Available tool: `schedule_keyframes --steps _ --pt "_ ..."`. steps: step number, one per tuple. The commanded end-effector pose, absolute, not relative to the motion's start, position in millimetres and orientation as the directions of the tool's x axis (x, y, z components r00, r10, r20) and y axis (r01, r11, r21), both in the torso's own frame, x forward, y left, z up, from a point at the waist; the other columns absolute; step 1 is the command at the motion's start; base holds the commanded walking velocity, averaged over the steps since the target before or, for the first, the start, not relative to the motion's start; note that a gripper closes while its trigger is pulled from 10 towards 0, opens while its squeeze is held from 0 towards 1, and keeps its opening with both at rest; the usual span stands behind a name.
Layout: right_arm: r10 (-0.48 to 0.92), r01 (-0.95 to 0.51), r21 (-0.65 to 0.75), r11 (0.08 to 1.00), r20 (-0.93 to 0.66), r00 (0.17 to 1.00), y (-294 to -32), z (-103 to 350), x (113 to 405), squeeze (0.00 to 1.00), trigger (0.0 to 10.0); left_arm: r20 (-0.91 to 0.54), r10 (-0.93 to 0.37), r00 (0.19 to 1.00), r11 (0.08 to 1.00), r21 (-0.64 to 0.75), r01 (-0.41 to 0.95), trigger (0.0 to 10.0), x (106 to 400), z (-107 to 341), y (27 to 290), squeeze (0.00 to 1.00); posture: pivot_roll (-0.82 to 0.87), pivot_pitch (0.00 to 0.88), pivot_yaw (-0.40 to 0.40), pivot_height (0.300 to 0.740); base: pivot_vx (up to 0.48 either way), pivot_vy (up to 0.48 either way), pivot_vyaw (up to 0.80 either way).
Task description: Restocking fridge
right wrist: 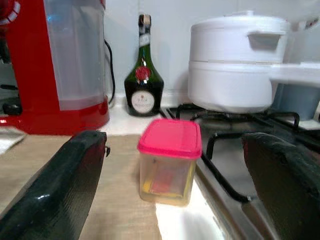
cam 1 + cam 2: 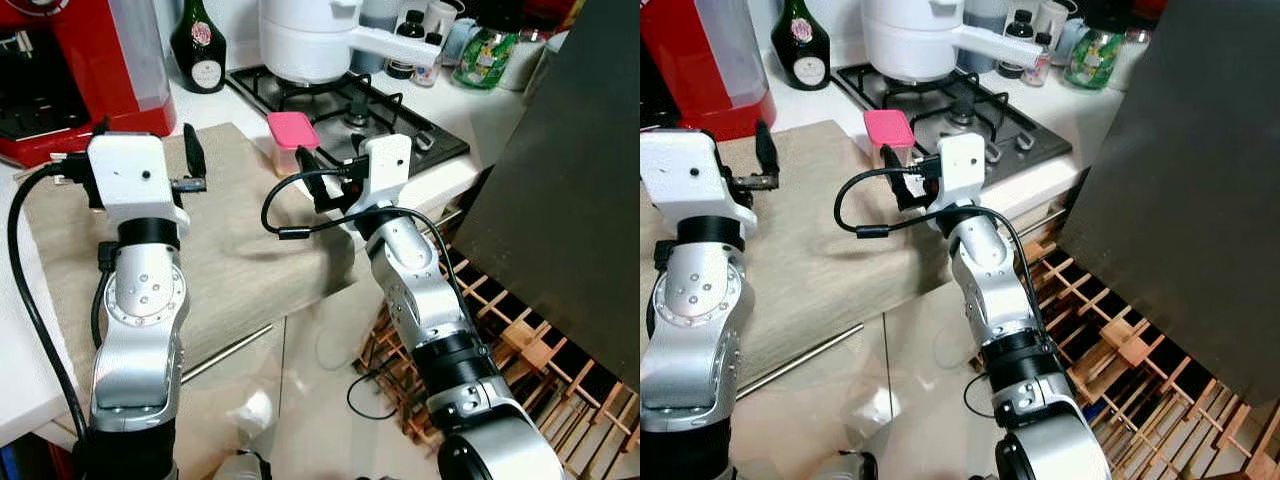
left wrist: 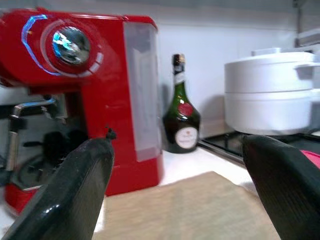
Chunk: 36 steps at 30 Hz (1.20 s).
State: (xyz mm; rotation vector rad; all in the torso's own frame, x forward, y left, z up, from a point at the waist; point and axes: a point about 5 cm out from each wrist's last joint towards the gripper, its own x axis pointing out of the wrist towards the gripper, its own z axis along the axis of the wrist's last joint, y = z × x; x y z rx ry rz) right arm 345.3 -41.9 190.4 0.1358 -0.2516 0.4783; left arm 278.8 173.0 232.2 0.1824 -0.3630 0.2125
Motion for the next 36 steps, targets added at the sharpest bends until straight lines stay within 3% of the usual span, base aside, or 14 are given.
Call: schedule_keyframes --steps 1,2,6,7,11,16,21,24,30,31,36 --pt "0.427 -0.461 0.072 0.884 0.278 0.861 -46 194 345 0.0 10.0 0.379 0.155 0.912 0.963 0.15 -0.226 10.0 280 231 175 1.0 0.11 0.032 -0.06 0.74 0.0 0.0 0.0" --pt "0.424 -0.461 0.079 0.884 0.284 0.86 -47 194 344 0.0 10.0 0.469 0.166 0.867 0.937 0.2 -0.288 10.0 278 243 179 1.0 0.11 0.03 -0.061 0.74 0.0 0.0 0.0" --pt "0.418 -0.46 0.086 0.883 0.298 0.858 -48 196 344 0.0 10.0 0.585 0.143 0.798 0.901 0.258 -0.35 10.0 272 257 179 1.0 0.11 0.03 -0.061 0.74 0.0 0.0 0.0" --pt "0.385 -0.437 0.071 0.897 0.361 0.849 -53 204 342 0.0 10.0 0.651 0.164 0.741 0.87 0.259 -0.419 10.0 266 267 179 0.0 0.11 0.03 -0.061 0.74 0.0 0.0 0.0" --pt "0.295 -0.359 0.021 0.933 0.527 0.797 -65 233 338 0.0 10.0 0.7 0.18 0.691 0.863 0.226 -0.453 10.0 264 279 176 0.0 0.1 0.025 -0.061 0.74 0.0 0.0 0.0" --pt "0.272 -0.329 -0.005 0.944 0.575 0.772 -69 243 336 0.0 10.0 0.736 0.153 0.66 0.867 0.221 -0.447 10.0 264 282 170 0.0 0.1 0.022 -0.06 0.74 0.0 0.0 0.0" --pt "0.286 -0.341 -0.007 0.94 0.558 0.779 -66 239 337 0.0 10.0 0.7 0.179 0.692 0.856 0.236 -0.459 10.0 269 272 172 0.0 0.1 0.022 -0.059 0.74 0.0 0.0 0.0" --pt "0.301 -0.353 -0.003 0.936 0.526 0.796 -62 231 337 0.0 10.0 0.617 0.187 0.765 0.856 0.279 -0.435 10.0 274 255 171 0.0 0.1 0.022 -0.06 0.74 0.0 0.0 0.0" --pt "0.311 -0.362 -0.005 0.932 0.523 0.793 -59 230 337 0.0 10.0 0.554 0.215 0.804 0.884 0.24 -0.401 10.0 279 246 172 0.0 0.1 0.023 -0.061 0.74 0.0 0.0 0.0" --pt "0.311 -0.361 -0.007 0.932 0.525 0.792 -59 230 337 0.0 10.0 0.515 0.24 0.823 0.9 0.199 -0.387 10.0 282 243 174 1.0 0.1 0.023 -0.061 0.74 0.0 0.0 0.0" --pt "0.217 -0.286 0.023 0.958 0.593 0.775 -70 241 337 0.0 10.0 0.479 0.34 0.809 0.891 0.11 -0.44 10.0 290 242 188 1.0 0.1 0.006 -0.054 0.74 0.0 0.0 0.0"
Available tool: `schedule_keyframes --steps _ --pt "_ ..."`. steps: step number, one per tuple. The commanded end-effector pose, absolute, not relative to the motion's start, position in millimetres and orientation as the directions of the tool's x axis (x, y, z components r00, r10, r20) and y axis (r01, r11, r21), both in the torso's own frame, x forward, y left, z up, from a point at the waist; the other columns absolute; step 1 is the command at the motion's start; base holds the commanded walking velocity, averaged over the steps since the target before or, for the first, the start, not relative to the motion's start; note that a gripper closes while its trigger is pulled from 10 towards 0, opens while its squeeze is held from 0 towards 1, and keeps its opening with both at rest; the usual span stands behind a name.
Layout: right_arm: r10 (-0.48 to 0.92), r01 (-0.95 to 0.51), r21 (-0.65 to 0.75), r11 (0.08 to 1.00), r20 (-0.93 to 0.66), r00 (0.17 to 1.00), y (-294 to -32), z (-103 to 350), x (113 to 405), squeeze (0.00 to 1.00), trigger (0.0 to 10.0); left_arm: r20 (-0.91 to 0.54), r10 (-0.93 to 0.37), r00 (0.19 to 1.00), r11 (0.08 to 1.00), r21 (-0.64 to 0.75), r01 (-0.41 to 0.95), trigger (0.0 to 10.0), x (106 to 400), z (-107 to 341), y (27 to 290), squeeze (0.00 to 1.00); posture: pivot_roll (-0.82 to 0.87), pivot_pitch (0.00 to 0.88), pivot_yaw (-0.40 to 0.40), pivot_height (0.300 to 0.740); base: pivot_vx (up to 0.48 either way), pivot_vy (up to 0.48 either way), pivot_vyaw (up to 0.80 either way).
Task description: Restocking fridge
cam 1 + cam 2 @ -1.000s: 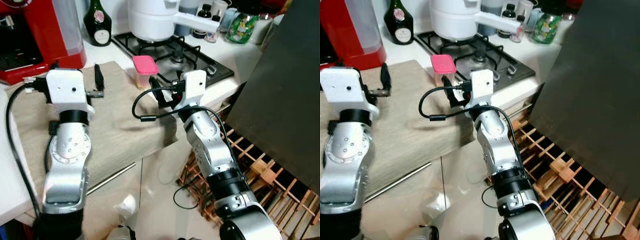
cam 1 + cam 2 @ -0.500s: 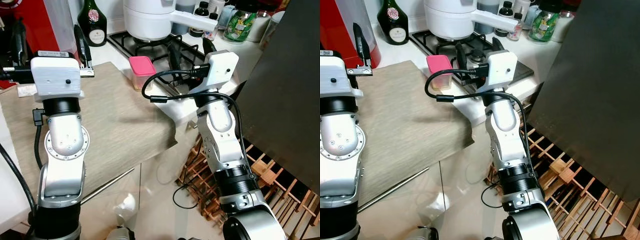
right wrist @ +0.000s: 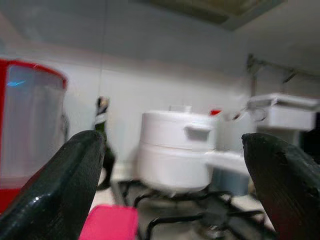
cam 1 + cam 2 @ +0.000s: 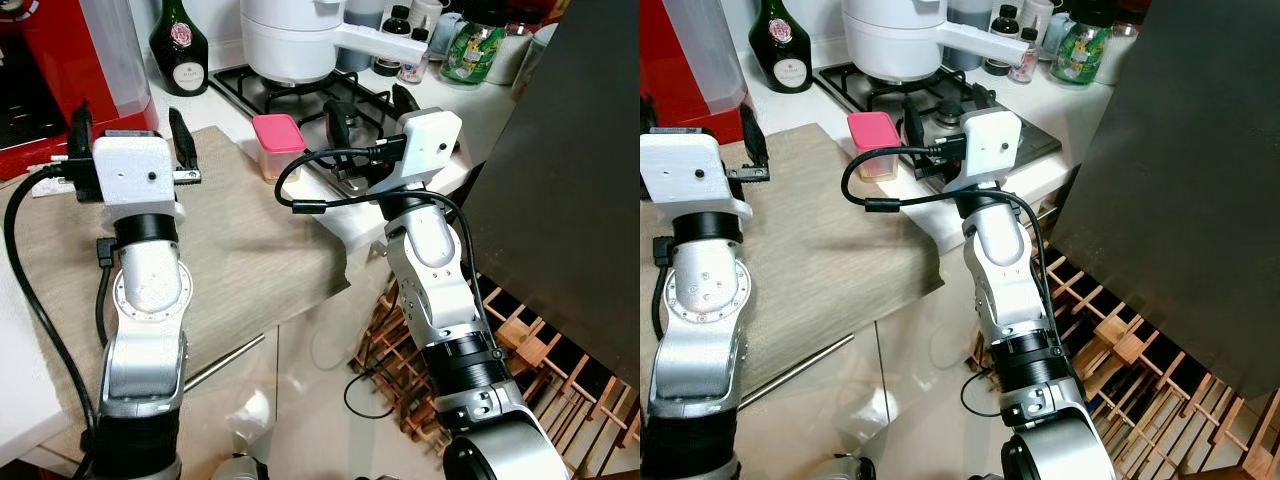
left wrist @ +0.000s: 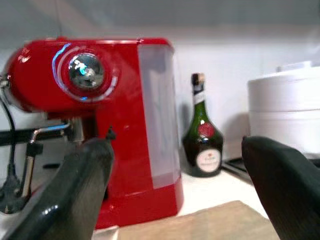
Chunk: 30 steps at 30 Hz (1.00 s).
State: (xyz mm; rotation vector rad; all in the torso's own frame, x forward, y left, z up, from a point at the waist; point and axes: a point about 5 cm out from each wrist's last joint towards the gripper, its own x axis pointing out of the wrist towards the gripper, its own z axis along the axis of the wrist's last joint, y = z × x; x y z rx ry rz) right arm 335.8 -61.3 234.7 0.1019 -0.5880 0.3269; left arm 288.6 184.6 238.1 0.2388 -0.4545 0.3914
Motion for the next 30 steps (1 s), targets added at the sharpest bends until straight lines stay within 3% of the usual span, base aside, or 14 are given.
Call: schedule_keyframes --steps 1,9,23,25,26,27,28,30 --pt "0.202 -0.274 0.033 0.961 0.596 0.777 -72 242 337 0.0 10.0 0.486 0.344 0.803 0.89 0.102 -0.444 10.0 290 244 188 1.0 0.1 0.006 -0.054 0.74 0.0 0.0 0.0" --pt "0.172 -0.321 0.198 0.926 0.536 0.826 -72 234 343 0.0 10.0 0.466 0.374 0.802 0.907 -0.006 -0.42 10.0 293 249 190 1.0 0.09 0.0 -0.047 0.74 0.0 0.0 0.0" --pt "0.27 -0.416 0.217 0.883 0.489 0.83 -61 226 343 0.0 10.0 0.496 0.357 0.791 0.905 0.027 -0.425 10.0 292 253 187 1.0 0.09 0.0 -0.048 0.74 0.0 0.0 0.0" --pt "0.321 -0.446 0.2 0.872 0.454 0.831 -56 220 344 0.0 10.0 0.487 0.286 0.825 0.919 0.104 -0.38 10.0 296 250 179 1.0 0.09 0.003 -0.048 0.74 0.0 0.0 0.0" --pt "0.37 -0.474 0.19 0.86 0.407 0.835 -51 213 344 0.0 10.0 0.483 0.223 0.847 0.908 0.212 -0.36 10.0 297 245 172 1.0 0.09 0.005 -0.048 0.74 0.0 0.0 0.0" --pt "0.387 -0.483 0.186 0.856 0.39 0.835 -49 211 344 0.0 10.0 0.48 0.217 0.85 0.905 0.228 -0.36 10.0 297 243 171 0.77 0.09 0.005 -0.048 0.74 0.0 0.0 0.0" --pt "0.397 -0.489 0.183 0.853 0.381 0.835 -48 209 343 0.0 10.0 0.478 0.219 0.851 0.903 0.23 -0.362 10.0 296 242 171 0.0 0.09 0.005 -0.048 0.74 0.0 0.0 0.0" --pt "0.426 -0.502 0.155 0.851 0.353 0.833 -49 202 341 0.0 10.0 0.41 0.217 0.886 0.928 0.195 -0.317 10.0 297 231 172 0.0 0.09 0.005 -0.048 0.74 0.0 0.0 0.0"
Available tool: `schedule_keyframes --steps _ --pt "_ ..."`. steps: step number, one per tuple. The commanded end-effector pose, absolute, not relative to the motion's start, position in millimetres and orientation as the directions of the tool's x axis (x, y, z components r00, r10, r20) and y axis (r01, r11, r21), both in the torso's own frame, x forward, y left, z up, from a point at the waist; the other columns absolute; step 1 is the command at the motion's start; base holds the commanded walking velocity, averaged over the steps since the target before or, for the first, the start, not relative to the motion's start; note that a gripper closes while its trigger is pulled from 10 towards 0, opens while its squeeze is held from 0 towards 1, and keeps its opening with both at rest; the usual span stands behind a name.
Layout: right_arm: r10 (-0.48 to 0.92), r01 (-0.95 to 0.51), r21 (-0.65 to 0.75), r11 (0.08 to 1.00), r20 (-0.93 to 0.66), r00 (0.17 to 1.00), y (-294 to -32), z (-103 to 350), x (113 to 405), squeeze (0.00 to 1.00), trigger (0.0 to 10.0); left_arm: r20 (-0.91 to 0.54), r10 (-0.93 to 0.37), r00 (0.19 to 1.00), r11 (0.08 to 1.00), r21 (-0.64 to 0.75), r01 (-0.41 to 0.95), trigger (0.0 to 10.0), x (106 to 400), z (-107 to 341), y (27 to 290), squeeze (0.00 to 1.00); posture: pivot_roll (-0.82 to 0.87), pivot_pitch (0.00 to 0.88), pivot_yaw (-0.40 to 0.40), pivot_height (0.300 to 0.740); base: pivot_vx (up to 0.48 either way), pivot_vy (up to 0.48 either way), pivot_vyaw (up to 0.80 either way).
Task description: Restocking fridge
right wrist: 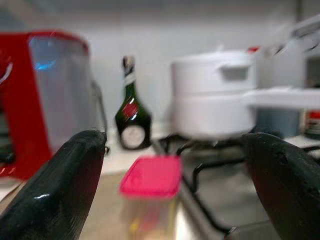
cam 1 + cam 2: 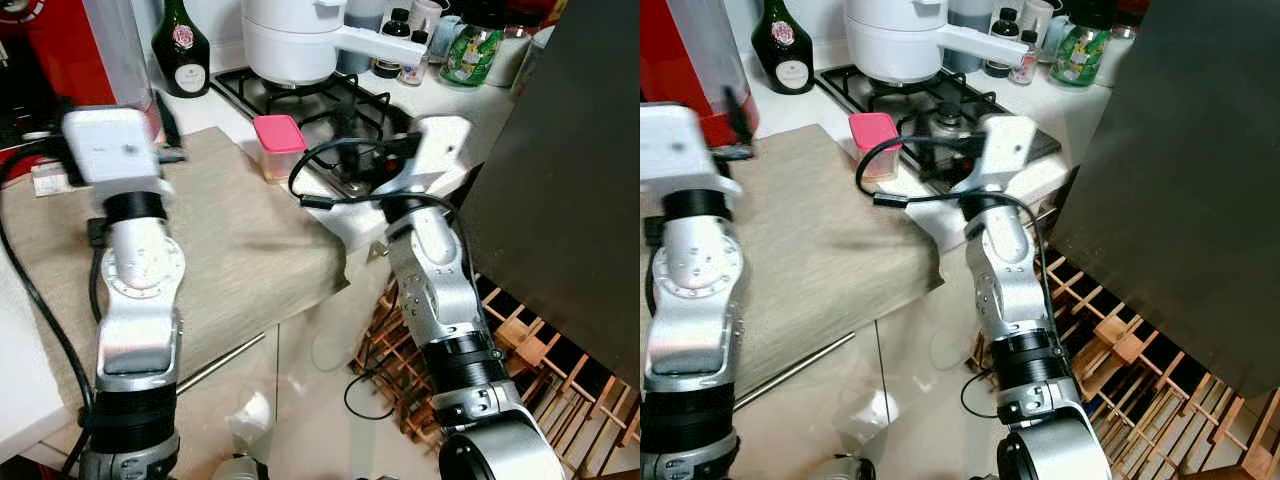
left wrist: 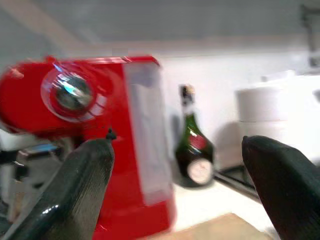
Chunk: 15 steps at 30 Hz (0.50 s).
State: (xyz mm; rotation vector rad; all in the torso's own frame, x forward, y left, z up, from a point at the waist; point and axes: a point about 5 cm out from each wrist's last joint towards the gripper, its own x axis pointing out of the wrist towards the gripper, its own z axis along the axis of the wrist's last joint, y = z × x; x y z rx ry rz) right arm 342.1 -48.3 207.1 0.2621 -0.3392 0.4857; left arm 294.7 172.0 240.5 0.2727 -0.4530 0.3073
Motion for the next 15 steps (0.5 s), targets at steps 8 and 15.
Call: schedule_keyframes --steps 8,15 --pt "0.418 -0.48 0.151 0.864 0.315 0.852 -65 194 339 0.0 10.0 0.295 0.22 0.93 0.952 0.143 -0.27 10.0 295 206 170 0.0 0.08 0.012 -0.054 0.74 0.0 -0.06 0.25" --pt "0.431 -0.492 0.153 0.857 0.307 0.848 -64 194 339 0.0 10.0 0.299 0.267 0.916 0.936 0.146 -0.32 10.0 295 208 174 0.0 0.08 0.01 -0.052 0.74 0.0 -0.479 0.68"
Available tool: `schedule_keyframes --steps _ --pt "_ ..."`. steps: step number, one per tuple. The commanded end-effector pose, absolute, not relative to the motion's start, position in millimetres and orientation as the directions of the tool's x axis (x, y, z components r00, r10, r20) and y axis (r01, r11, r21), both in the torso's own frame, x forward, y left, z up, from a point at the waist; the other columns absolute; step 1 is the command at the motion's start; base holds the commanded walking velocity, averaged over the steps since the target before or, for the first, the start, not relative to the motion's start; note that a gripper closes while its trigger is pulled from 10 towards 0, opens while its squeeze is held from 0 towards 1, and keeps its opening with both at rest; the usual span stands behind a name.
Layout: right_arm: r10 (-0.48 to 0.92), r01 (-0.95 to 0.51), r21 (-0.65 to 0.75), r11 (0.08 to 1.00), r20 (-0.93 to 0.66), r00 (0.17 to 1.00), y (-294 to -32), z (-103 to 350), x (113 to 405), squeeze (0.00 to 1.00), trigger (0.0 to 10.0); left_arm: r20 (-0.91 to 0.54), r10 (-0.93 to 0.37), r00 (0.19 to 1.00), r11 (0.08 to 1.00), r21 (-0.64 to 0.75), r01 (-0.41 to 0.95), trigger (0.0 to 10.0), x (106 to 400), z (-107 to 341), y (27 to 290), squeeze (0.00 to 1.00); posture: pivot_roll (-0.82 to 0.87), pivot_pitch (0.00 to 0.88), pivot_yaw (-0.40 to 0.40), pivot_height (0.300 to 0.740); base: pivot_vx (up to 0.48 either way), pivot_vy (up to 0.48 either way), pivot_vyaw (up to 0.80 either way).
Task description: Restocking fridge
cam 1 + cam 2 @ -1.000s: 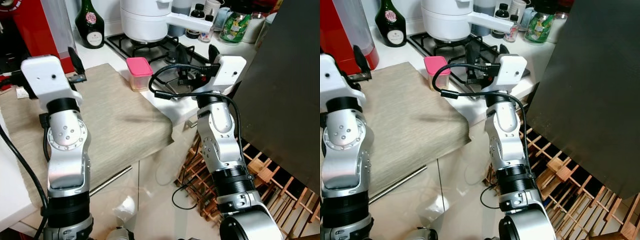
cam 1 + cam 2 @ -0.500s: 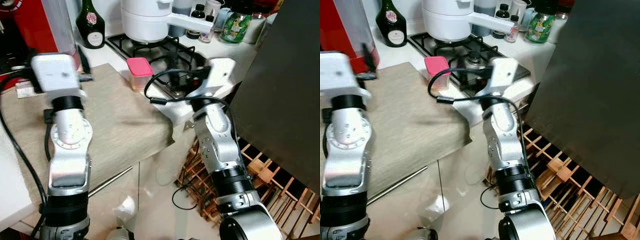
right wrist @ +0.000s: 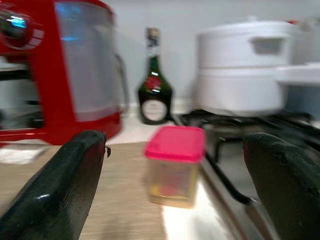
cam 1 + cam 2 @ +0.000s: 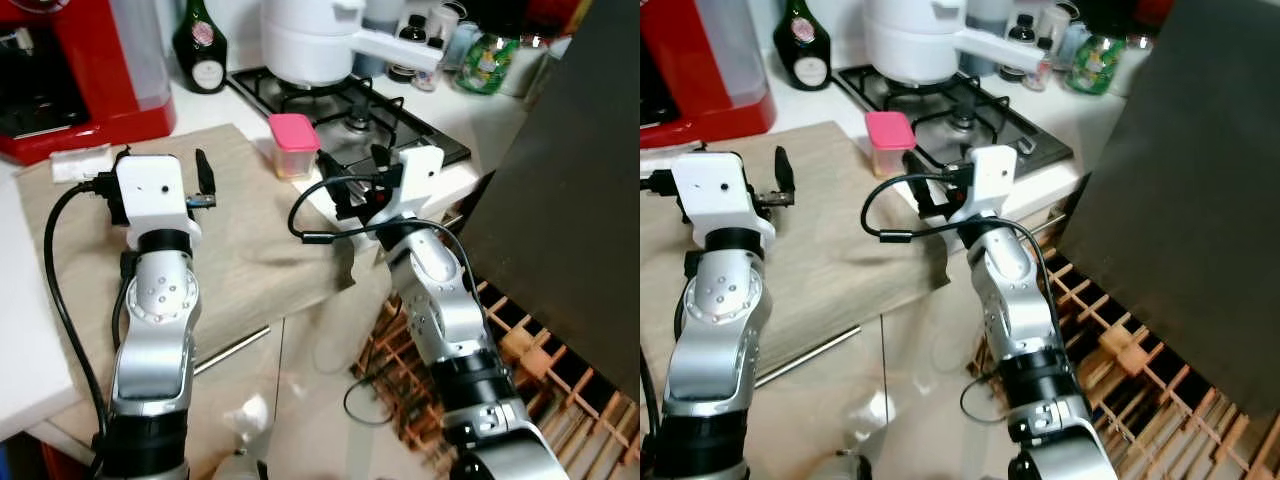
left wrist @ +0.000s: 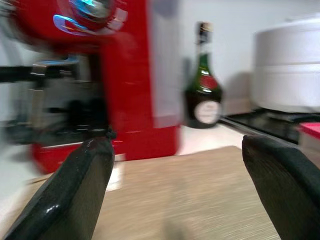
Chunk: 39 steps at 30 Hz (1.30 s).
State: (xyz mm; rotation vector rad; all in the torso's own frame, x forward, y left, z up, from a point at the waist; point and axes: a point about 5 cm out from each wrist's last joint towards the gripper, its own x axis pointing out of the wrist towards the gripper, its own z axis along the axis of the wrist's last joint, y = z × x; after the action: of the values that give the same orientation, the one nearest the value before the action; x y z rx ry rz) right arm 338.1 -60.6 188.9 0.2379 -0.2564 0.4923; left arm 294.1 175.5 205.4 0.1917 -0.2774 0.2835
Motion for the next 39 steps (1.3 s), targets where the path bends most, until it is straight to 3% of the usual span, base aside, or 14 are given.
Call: schedule_keyframes --steps 1,6,14,15,19,28,31,33,39 --pt "0.435 -0.495 0.153 0.855 0.306 0.847 -64 194 338 0.0 10.0 0.295 0.276 0.915 0.932 0.151 -0.33 10.0 295 208 175 0.0 0.08 0.01 -0.052 0.74 0.0 -0.472 0.66" --pt "0.442 -0.5 0.161 0.851 0.294 0.847 -62 193 338 0.01 10.0 0.276 0.28 0.92 0.923 0.187 -0.337 10.0 298 204 173 0.0 0.07 0.01 -0.051 0.74 0.0 -0.279 0.66" --pt "0.414 -0.457 0.11 0.882 0.281 0.866 -67 190 338 0.0 10.0 0.257 0.238 0.937 0.932 0.212 -0.295 10.0 307 202 172 0.0 0.06 0.012 -0.047 0.74 0.0 0.0 0.0" --pt "0.387 -0.433 0.112 0.894 0.293 0.874 -69 191 337 0.0 10.0 0.293 0.238 0.926 0.944 0.155 -0.292 10.0 304 204 173 0.0 0.06 0.012 -0.047 0.74 0.0 0.0 0.0" --pt "0.359 -0.403 0.111 0.908 0.289 0.888 -73 188 338 0.0 10.0 0.398 0.209 0.893 0.939 0.173 -0.297 10.0 297 209 174 0.0 0.06 0.011 -0.044 0.74 0.0 0.0 0.0" --pt "0.302 -0.356 0.177 0.917 0.272 0.913 -76 182 342 0.0 10.0 0.397 0.28 0.874 0.916 0.163 -0.367 10.0 301 203 179 0.0 0.05 0.003 -0.039 0.74 0.0 0.0 0.0" --pt "0.328 -0.388 0.205 0.899 0.272 0.905 -75 181 342 0.0 10.0 0.467 0.272 0.842 0.884 0.225 -0.41 10.0 299 213 177 0.0 0.05 0.001 -0.042 0.74 0.0 0.0 0.0" --pt "0.345 -0.406 0.216 0.888 0.27 0.899 -74 180 342 0.0 10.0 0.555 0.195 0.808 0.769 0.425 -0.478 10.0 302 224 165 0.0 0.08 0.0 -0.059 0.74 0.0 0.0 0.0" --pt "0.363 -0.418 0.208 0.884 0.256 0.896 -76 175 345 0.0 10.0 0.491 0.204 0.847 0.889 0.27 -0.37 10.0 312 221 156 0.0 0.09 0.0 -0.071 0.74 0.0 0.0 0.0"
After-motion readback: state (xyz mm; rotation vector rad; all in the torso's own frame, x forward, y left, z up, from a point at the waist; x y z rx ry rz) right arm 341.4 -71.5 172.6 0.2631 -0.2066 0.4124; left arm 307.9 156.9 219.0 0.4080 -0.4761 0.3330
